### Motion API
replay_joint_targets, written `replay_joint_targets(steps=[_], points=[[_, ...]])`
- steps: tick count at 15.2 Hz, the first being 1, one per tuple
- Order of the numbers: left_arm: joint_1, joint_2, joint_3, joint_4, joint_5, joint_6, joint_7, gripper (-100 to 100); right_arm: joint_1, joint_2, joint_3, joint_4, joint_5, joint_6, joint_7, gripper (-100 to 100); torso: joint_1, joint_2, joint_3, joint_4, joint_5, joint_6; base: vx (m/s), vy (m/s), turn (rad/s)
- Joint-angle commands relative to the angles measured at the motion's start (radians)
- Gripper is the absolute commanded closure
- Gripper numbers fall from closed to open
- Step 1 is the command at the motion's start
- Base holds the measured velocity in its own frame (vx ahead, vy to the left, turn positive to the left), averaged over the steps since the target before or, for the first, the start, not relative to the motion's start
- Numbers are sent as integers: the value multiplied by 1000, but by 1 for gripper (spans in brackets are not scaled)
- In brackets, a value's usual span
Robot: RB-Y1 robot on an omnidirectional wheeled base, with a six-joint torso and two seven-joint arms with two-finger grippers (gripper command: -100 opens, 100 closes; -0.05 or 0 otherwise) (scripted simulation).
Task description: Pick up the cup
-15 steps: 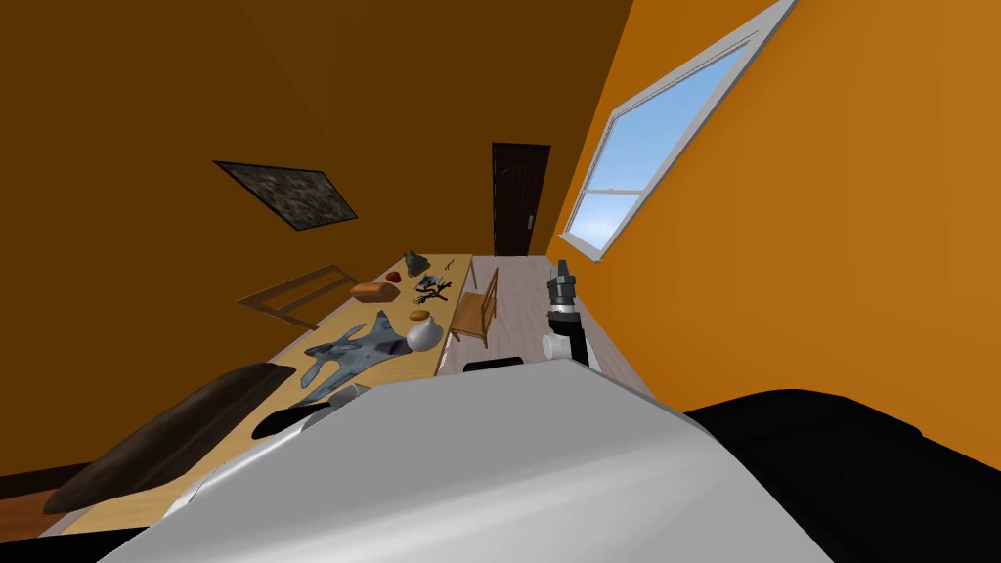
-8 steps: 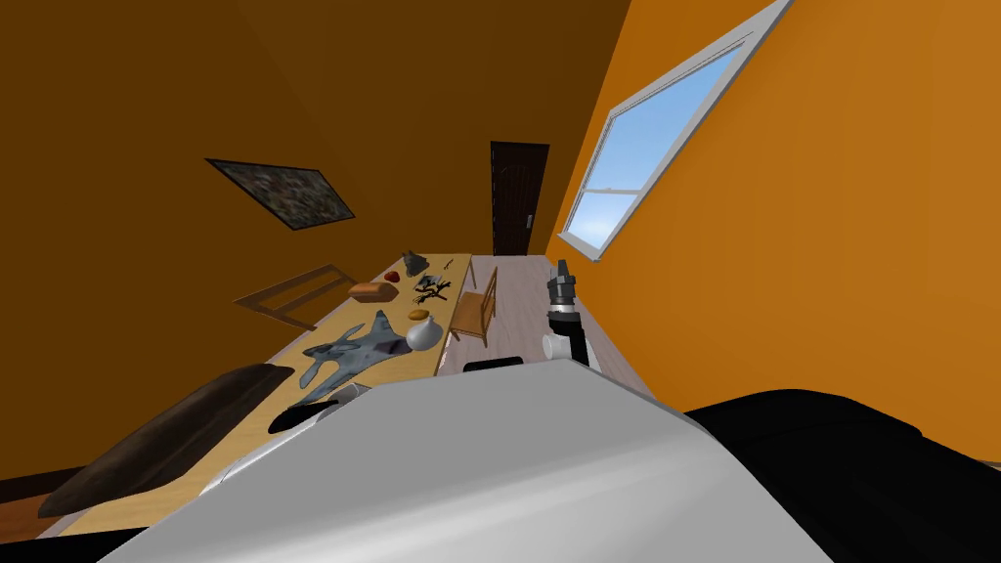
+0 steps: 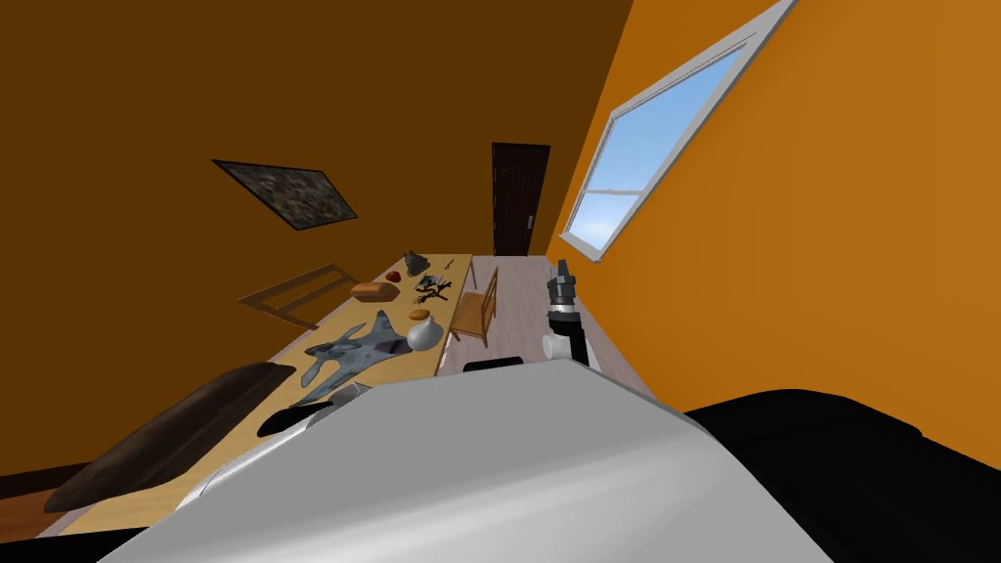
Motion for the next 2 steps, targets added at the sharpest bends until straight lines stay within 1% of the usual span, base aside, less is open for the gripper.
replay_joint_targets(steps=[1, 2], points=[[15, 0, 9, -37, 9, 27, 2, 100, 0, 0, 0, 0, 0, 0, 0, 0, 0, 0, 0, 0, 0, 0, 24, -3, 21], [6, 2, 5, -16, 6, 11, 0, 100, 0, 0, 0, 0, 0, 0, 0, 0, 0, 0, 0, 0, 0, 0, 14, -2, 11]])
